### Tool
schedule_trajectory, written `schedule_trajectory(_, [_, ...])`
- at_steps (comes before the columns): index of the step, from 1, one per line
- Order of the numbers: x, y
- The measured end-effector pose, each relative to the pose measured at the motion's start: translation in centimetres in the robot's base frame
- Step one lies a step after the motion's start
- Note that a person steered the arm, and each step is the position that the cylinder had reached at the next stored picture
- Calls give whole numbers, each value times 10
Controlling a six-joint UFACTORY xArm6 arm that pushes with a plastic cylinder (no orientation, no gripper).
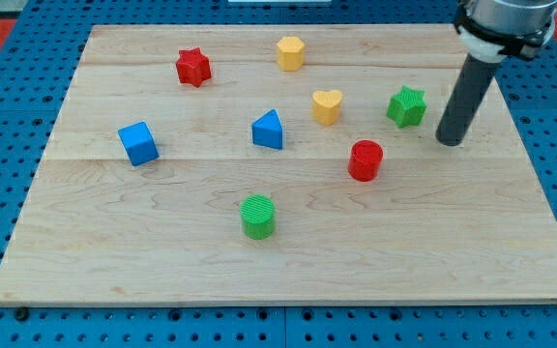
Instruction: Push the green star towards top right
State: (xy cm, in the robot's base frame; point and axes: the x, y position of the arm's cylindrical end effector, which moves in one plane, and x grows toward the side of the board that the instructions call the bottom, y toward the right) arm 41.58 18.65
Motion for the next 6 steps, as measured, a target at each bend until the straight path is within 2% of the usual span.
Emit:
schedule_trajectory(1, [-41,-29])
schedule_trajectory(3, [-103,-29])
schedule_trajectory(4, [-66,-21])
schedule_trajectory(5, [-80,-59])
schedule_trajectory(6, [-110,-66])
